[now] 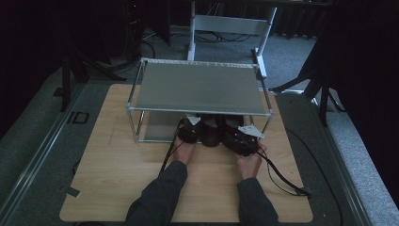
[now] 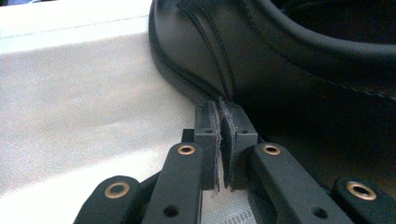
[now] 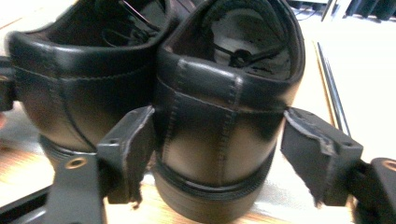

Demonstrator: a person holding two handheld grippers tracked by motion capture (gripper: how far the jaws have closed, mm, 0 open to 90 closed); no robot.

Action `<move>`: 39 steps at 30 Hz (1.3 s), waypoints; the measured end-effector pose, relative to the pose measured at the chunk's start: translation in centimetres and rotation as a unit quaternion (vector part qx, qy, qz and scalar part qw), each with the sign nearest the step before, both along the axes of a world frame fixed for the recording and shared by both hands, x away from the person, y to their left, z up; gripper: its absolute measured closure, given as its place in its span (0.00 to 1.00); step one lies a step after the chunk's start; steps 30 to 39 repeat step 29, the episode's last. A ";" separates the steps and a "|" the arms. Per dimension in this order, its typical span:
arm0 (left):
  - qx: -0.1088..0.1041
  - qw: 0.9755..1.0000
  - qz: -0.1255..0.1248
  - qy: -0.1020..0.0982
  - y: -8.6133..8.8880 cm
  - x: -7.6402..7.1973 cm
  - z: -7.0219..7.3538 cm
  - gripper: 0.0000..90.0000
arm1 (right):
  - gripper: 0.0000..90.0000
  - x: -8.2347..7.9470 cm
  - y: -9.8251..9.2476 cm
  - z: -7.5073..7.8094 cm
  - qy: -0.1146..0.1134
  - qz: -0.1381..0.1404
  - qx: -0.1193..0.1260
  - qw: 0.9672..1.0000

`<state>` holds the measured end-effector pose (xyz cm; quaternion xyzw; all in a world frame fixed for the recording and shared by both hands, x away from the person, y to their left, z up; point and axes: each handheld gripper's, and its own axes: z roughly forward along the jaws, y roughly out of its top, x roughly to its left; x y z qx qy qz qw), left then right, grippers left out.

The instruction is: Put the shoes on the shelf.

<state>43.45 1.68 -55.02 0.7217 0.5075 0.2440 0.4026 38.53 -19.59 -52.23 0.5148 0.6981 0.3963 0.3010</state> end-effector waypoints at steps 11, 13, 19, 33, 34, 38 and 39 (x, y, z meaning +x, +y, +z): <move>-0.009 0.999 -0.026 0.022 1.7 -0.6 0.6 0.80 | 0.31 -1.6 -1.9 0.4 0.038 0.036 -0.009 0.999; -0.010 0.999 -0.032 0.028 2.4 -1.0 0.9 0.79 | 0.34 -2.0 -2.6 0.3 0.062 0.036 -0.011 0.997; -0.011 0.998 -0.041 0.042 4.3 -2.2 1.6 0.76 | 0.36 -2.9 -3.9 0.2 0.133 0.054 -0.042 0.989; 0.012 0.995 -0.084 0.049 6.8 -6.0 1.7 0.71 | 0.32 -3.9 -5.6 -0.5 0.169 0.060 -0.082 0.980; 0.012 0.995 -0.084 0.049 6.8 -6.0 1.7 0.71 | 0.32 -3.9 -5.6 -0.5 0.169 0.060 -0.082 0.980; 0.012 0.995 -0.084 0.049 6.8 -6.0 1.7 0.71 | 0.32 -3.9 -5.6 -0.5 0.169 0.060 -0.082 0.980; 0.012 0.995 -0.084 0.049 6.8 -6.0 1.7 0.71 | 0.32 -3.9 -5.6 -0.5 0.169 0.060 -0.082 0.980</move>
